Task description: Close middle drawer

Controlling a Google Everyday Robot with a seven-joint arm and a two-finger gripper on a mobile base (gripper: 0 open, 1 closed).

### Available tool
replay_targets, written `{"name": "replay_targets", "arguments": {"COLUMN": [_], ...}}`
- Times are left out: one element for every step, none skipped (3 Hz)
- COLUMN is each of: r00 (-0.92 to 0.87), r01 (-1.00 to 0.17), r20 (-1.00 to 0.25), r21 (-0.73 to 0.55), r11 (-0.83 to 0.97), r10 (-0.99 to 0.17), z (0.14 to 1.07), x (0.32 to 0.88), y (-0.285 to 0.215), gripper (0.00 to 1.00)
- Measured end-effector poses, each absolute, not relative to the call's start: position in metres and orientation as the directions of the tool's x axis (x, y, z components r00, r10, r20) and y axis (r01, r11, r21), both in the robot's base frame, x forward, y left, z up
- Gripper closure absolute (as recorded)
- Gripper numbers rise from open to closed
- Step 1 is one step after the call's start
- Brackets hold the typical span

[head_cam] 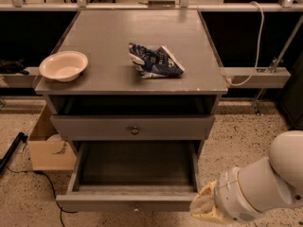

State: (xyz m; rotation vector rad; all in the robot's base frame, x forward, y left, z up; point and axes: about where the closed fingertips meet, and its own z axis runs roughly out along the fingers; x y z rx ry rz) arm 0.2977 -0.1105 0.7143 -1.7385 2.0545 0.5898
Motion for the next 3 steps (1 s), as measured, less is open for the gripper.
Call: {"name": "replay_targets", "arguments": {"r00": [-0.153,-0.180,-0.197], "r01": [-0.988,-0.983,-0.980], "r20": [-0.437,-0.391,-0.443], "r21": [0.051,0.051,0.083], "r11": [0.146,0.174,0.179], "r10": [-0.886,-0.902,-0.874], "z": [0.696,0.678,0.667], "x": [0.298,0.306,0.313], "y": [-0.109,-0.108,-0.105], "gripper": [1.00,1.00,1.00]}}
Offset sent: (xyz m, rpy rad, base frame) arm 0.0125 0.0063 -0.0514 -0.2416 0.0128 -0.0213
